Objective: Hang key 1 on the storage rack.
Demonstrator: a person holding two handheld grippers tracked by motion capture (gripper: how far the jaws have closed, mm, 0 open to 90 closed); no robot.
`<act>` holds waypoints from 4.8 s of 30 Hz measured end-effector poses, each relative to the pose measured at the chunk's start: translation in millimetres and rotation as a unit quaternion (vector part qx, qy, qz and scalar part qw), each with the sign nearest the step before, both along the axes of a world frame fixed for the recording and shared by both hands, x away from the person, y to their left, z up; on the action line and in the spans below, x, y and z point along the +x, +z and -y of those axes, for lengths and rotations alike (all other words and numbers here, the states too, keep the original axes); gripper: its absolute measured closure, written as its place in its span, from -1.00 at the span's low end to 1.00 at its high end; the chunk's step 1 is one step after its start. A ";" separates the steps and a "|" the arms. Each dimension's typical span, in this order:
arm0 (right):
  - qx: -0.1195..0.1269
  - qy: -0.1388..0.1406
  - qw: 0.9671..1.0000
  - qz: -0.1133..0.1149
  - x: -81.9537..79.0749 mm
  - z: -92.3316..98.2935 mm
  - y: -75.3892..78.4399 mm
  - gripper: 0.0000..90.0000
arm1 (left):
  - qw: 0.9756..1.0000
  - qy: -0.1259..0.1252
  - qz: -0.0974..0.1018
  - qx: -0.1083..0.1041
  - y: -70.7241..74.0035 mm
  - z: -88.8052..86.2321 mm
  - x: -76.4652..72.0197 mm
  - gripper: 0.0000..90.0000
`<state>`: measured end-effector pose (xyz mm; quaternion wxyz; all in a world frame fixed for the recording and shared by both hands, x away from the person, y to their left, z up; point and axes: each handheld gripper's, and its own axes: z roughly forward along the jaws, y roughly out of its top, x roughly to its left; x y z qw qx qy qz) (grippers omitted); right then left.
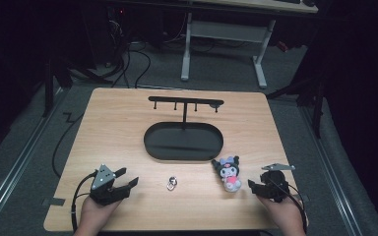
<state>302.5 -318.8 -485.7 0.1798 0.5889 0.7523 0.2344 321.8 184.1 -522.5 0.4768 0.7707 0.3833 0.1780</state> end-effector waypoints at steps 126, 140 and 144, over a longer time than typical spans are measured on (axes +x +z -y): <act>-0.005 0.111 0.986 -0.124 45.3 -73.6 82.1 0.08 | 0.998 -0.045 0.002 0.034 -5.1 6.6 -7.1 -0.16; -0.001 0.108 0.987 -0.117 58.4 -70.7 109.2 0.08 | 0.998 -0.050 0.000 0.039 -6.2 8.5 -7.1 -0.16; 0.004 0.110 0.988 -0.113 63.9 -73.3 119.3 0.08 | 0.998 -0.050 0.000 0.039 -6.2 8.3 -7.2 -0.16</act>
